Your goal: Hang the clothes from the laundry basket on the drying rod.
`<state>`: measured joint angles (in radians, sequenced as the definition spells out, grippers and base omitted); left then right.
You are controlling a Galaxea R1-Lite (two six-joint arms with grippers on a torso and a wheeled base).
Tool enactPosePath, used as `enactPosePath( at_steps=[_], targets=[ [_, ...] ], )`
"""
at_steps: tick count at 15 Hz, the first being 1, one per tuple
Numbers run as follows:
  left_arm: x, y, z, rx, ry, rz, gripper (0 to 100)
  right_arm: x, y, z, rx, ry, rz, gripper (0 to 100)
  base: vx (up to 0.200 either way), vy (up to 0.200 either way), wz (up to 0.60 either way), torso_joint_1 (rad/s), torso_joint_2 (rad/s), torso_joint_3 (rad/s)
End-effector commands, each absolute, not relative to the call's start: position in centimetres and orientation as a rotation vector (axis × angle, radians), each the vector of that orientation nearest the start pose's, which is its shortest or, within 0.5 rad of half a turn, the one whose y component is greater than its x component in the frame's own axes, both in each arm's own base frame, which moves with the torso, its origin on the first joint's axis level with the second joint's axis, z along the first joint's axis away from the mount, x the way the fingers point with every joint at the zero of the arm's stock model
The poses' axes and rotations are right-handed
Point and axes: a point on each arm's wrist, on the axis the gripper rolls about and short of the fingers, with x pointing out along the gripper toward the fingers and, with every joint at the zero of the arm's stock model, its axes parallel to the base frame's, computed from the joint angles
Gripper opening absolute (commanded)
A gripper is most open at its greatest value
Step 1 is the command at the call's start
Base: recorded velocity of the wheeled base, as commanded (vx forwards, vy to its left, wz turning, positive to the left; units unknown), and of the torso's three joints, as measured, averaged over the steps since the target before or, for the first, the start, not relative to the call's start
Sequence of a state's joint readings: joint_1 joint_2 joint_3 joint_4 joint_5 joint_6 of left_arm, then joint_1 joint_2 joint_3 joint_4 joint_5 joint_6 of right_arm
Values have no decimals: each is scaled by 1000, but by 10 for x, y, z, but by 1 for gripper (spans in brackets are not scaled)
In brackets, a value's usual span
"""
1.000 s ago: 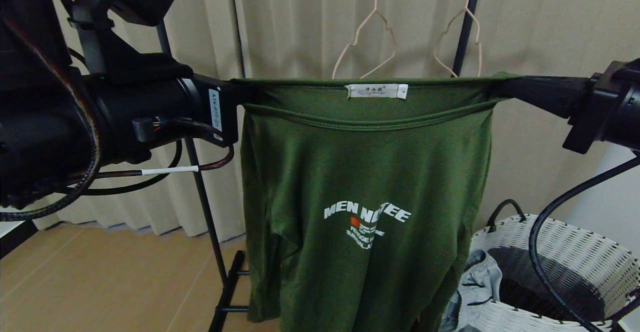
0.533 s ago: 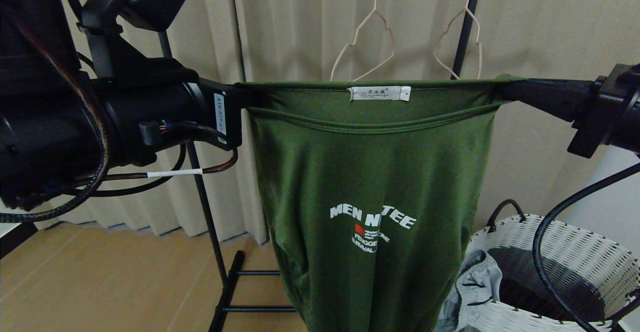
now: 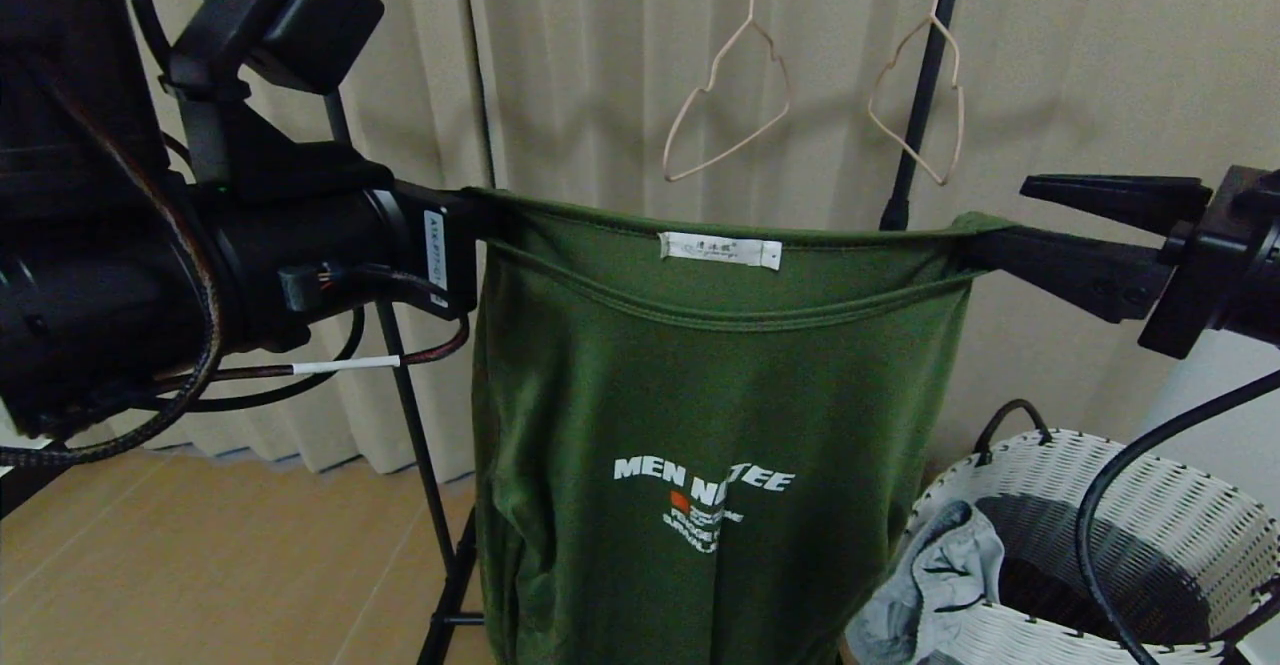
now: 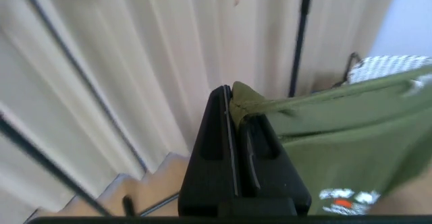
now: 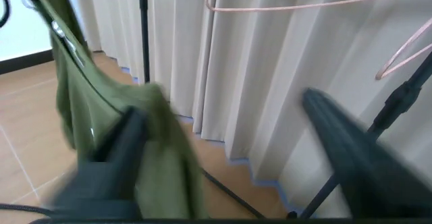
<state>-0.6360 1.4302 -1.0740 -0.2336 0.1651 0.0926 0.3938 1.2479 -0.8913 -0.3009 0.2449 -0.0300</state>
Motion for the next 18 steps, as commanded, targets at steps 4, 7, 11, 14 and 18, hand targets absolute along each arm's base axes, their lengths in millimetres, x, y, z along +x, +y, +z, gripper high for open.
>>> enactPosePath(
  at_steps=[4, 7, 11, 14, 18],
  targets=[
    [208, -132, 285, 151, 125, -397, 0, 148, 69, 273, -28, 52, 706, 100, 0, 0, 0, 0, 0, 0],
    [210, -126, 282, 151, 135, -370, 0, 142, 67, 270, -27, 52, 726, 100, 0, 0, 0, 0, 0, 0],
    [183, -92, 266, 159, 160, -308, 0, 145, 56, 256, -55, 119, 587, 100, 0, 0, 0, 0, 0, 0],
    [147, -59, 247, 143, 157, -287, 0, 142, 45, 237, -159, 213, 413, 100, 0, 0, 0, 0, 0, 0],
    [113, -37, 224, 135, 133, -285, 0, 141, 37, 224, -217, 255, 287, 100, 0, 0, 0, 0, 0, 0]
  ],
)
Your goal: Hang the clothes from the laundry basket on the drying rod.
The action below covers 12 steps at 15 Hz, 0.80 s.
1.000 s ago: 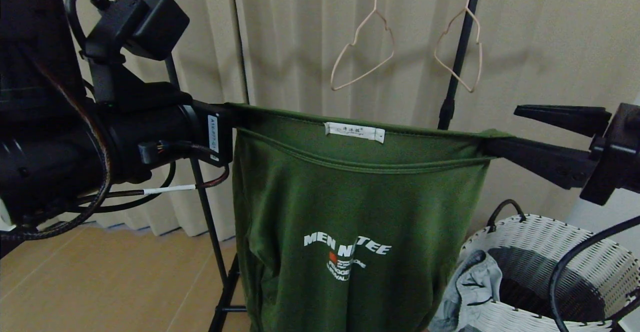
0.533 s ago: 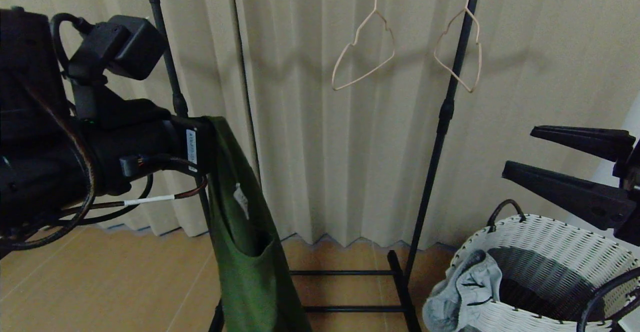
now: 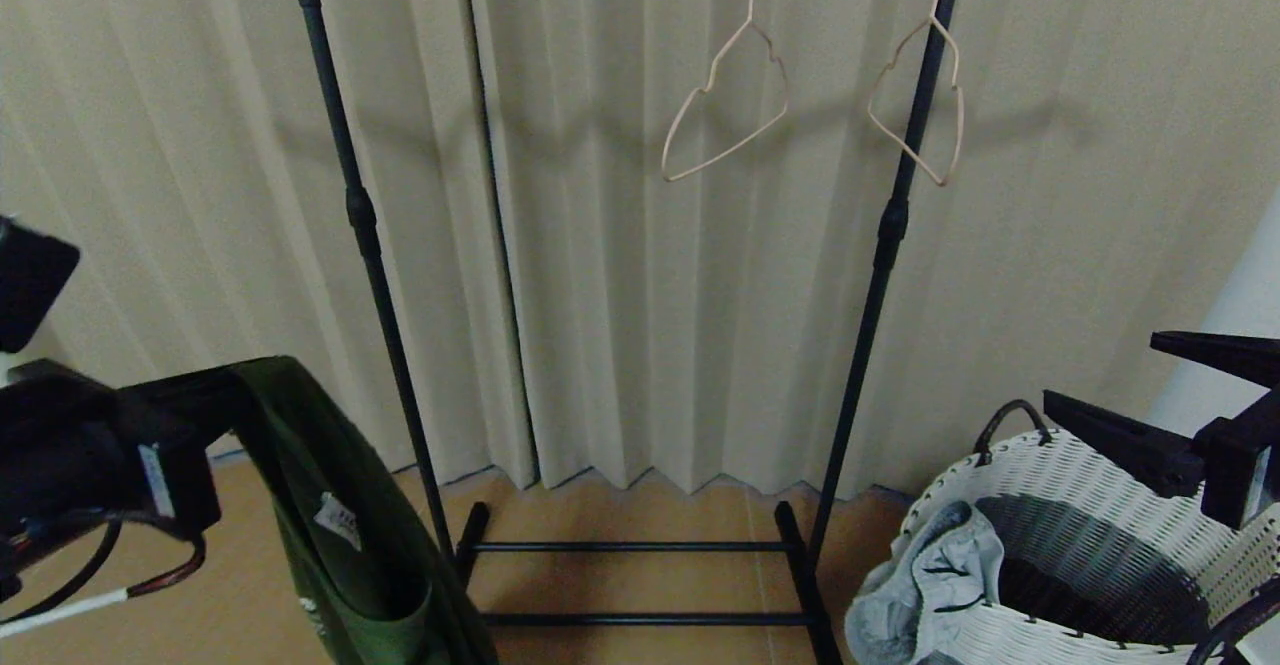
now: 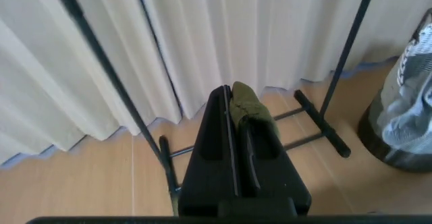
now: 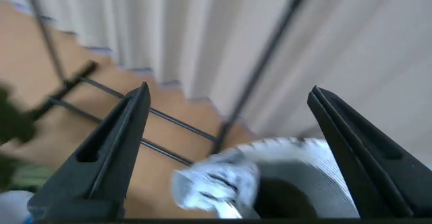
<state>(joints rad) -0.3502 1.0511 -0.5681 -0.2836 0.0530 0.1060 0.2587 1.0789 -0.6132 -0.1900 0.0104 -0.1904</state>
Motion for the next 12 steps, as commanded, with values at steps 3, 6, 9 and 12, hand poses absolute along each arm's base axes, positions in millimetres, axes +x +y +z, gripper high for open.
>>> enactPosePath(
  at_steps=[3, 6, 9, 12],
  targets=[
    [100, -26, 202, 80, 128, -232, 0, 148, 21, 227, -323, 240, 180, 100, 0, 0, 0, 0, 0, 0],
    [107, -25, 204, 68, 118, -262, 0, 149, 13, 226, -358, 240, 131, 100, 0, 0, 0, 0, 0, 0],
    [110, -17, 200, 61, 136, -269, 0, 150, 10, 224, -355, 251, 113, 100, 0, 0, 0, 0, 0, 0],
    [110, -16, 199, 56, 138, -282, 0, 148, 10, 222, -356, 257, 114, 100, 0, 0, 0, 0, 0, 0]
  ],
)
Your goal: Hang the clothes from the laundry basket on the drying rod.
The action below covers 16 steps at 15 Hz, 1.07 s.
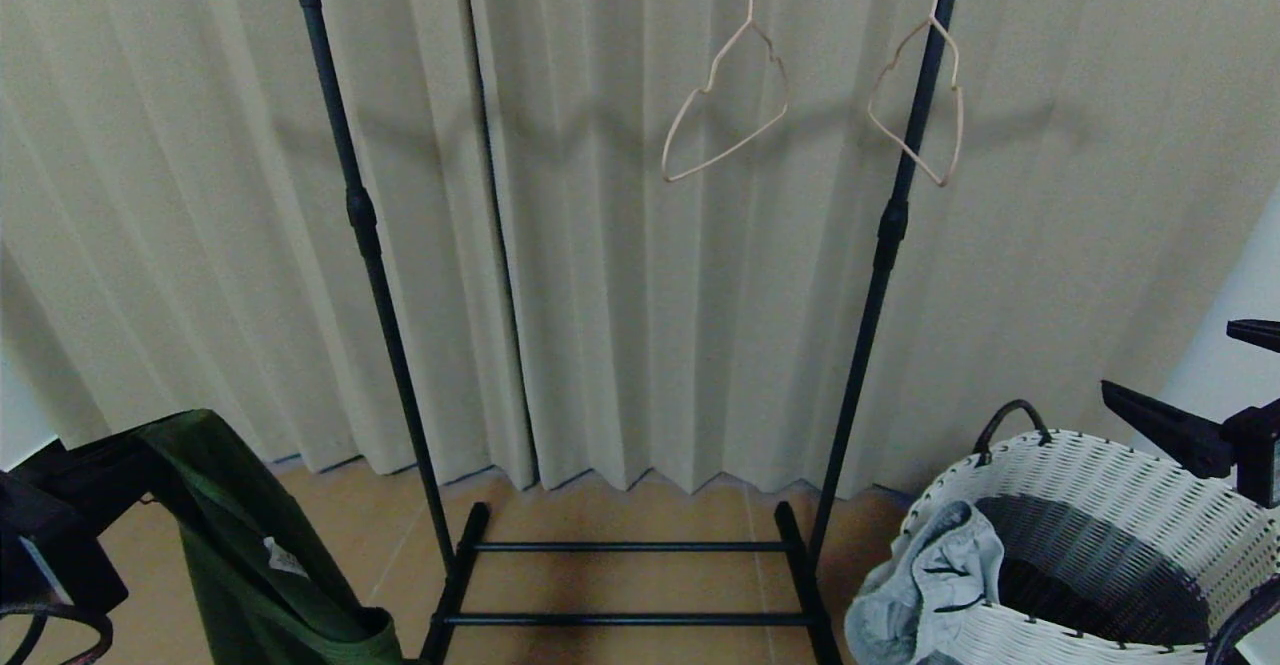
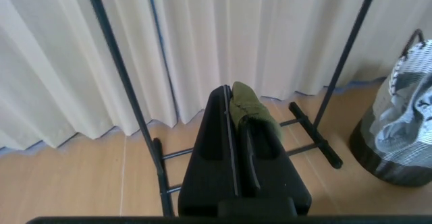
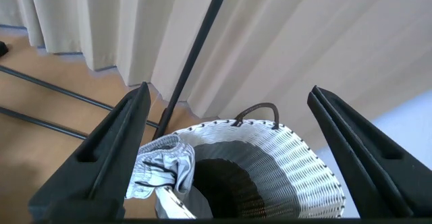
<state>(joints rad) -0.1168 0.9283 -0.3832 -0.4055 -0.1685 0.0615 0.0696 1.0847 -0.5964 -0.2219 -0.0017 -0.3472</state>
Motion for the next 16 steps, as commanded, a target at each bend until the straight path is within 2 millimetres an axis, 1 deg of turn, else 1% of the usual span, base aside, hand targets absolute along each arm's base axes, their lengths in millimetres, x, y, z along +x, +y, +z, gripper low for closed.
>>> enactPosePath(
  at_steps=[1, 12, 16],
  targets=[
    [109, -16, 197, 58, 145, -283, 0, 149, 10, 222, -352, 252, 114, 100, 0, 0, 0, 0, 0, 0],
    [104, -16, 197, 66, 128, -291, 0, 147, 10, 223, -347, 244, 115, 100, 0, 0, 0, 0, 0, 0],
    [100, -16, 199, 68, 108, -291, 0, 147, 10, 223, -347, 244, 117, 100, 0, 0, 0, 60, -234, -273]
  ],
)
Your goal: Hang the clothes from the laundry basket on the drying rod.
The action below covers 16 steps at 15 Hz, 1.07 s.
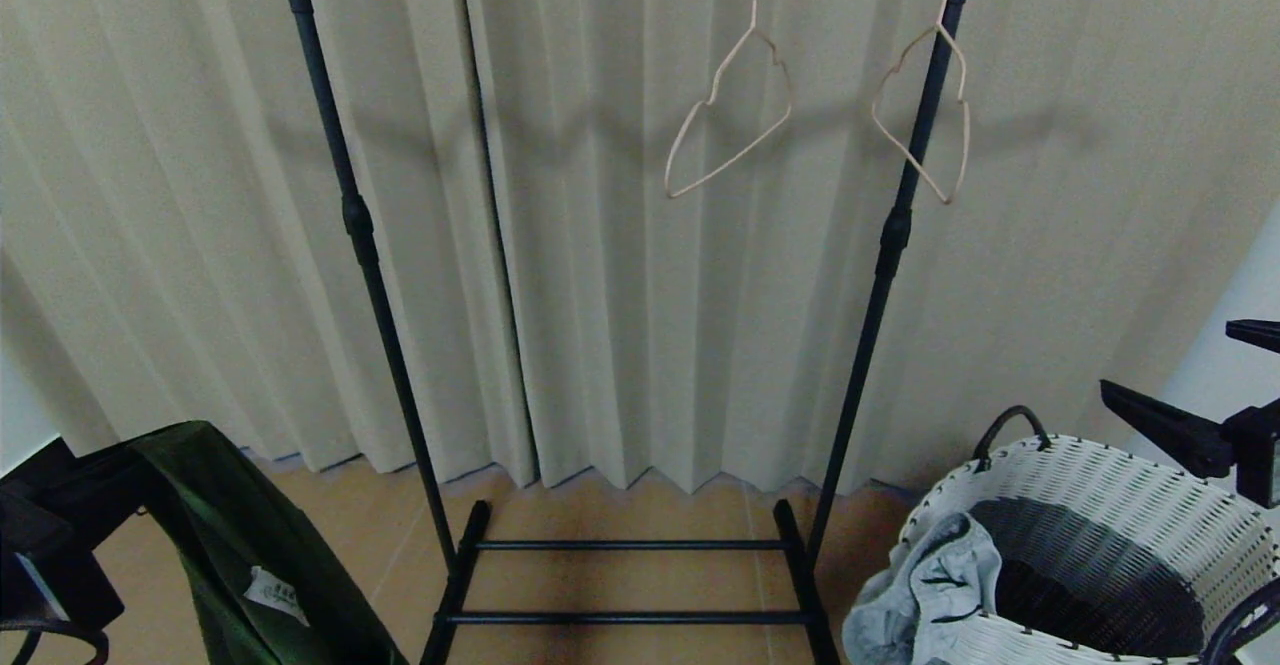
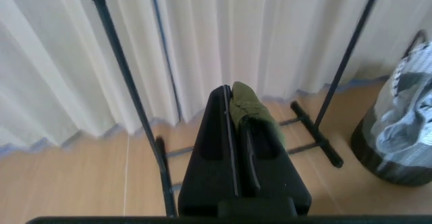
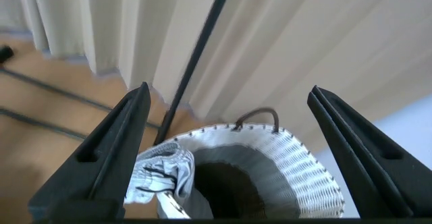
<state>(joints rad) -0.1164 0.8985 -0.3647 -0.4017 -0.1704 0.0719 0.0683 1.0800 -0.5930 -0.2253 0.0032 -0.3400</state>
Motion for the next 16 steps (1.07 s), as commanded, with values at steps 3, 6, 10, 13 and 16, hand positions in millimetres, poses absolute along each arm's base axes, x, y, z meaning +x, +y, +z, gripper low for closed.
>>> enactPosePath(
  at_steps=[3, 6, 10, 13, 16],
  targets=[
    [99, -16, 198, 71, 109, -292, 0, 146, 10, 224, -347, 238, 114, 100, 0, 0, 0, 119, -538, -328],
    [99, -16, 196, 82, 112, -293, 0, 144, 10, 225, -347, 229, 114, 100, 0, 0, 0, 152, -470, -312],
    [99, -15, 195, 94, 115, -293, 0, 144, 10, 226, -347, 229, 114, 100, 0, 0, 0, 170, -465, -305],
    [98, -16, 193, 108, 120, -300, 0, 144, 10, 226, -348, 227, 114, 100, 0, 0, 0, 191, -478, -294],
    [98, -16, 193, 106, 119, -300, 0, 144, 10, 226, -349, 228, 117, 100, 0, 0, 0, 204, -497, -297]
  ],
)
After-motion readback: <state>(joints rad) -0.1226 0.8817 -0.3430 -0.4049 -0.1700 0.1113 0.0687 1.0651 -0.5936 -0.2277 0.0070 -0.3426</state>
